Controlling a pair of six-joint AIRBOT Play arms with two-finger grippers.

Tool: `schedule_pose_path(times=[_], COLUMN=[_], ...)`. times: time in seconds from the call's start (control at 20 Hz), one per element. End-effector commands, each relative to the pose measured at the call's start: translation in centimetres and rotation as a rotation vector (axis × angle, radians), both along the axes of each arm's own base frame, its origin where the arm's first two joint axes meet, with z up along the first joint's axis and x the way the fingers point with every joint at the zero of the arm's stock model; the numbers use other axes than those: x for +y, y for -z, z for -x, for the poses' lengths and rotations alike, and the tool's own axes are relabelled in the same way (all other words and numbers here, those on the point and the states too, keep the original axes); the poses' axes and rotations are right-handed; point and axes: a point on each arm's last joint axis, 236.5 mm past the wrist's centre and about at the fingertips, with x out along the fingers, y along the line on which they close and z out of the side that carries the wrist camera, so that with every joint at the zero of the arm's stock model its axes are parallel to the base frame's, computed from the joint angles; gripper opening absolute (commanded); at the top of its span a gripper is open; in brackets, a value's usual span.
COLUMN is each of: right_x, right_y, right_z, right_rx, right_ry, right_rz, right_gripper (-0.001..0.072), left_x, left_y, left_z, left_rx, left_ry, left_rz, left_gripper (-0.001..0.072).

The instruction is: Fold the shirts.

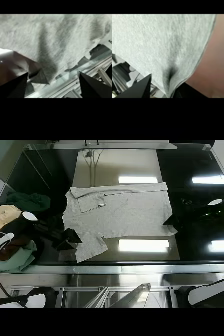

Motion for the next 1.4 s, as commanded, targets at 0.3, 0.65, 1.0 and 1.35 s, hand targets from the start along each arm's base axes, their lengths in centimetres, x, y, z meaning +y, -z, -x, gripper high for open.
schedule_pose_path(times=[0.3, 0.65, 1.0, 1.35], right_x=[0.0, -1.3, -0.3, 0.0], right_y=[0.1, -1.3, -3.6, -6.5], right_z=[0.4, 1.9, 5.1, 4.9], right_rx=[-0.01, 0.033, 0.11, -0.043], right_ry=[-0.027, -0.013, 0.013, 0.114], right_rz=[-0.006, -0.067, -0.202, -0.046], right_gripper=[0.0061, 0.0009, 0.0009, 0.0009], left_x=[-3.4, -3.7, -0.1, -1.2], left_y=[1.8, -0.4, -3.5, -13.4], left_z=[-4.7, -3.8, -0.4, -5.2], left_rx=[-0.109, -0.083, -0.132, -0.448], left_ry=[-0.035, 0.046, -0.113, -0.053], left_rz=[0.096, 0.156, 0.161, 0.169], left_gripper=[0.0003, 0.0002, 0.0002, 0.0011])
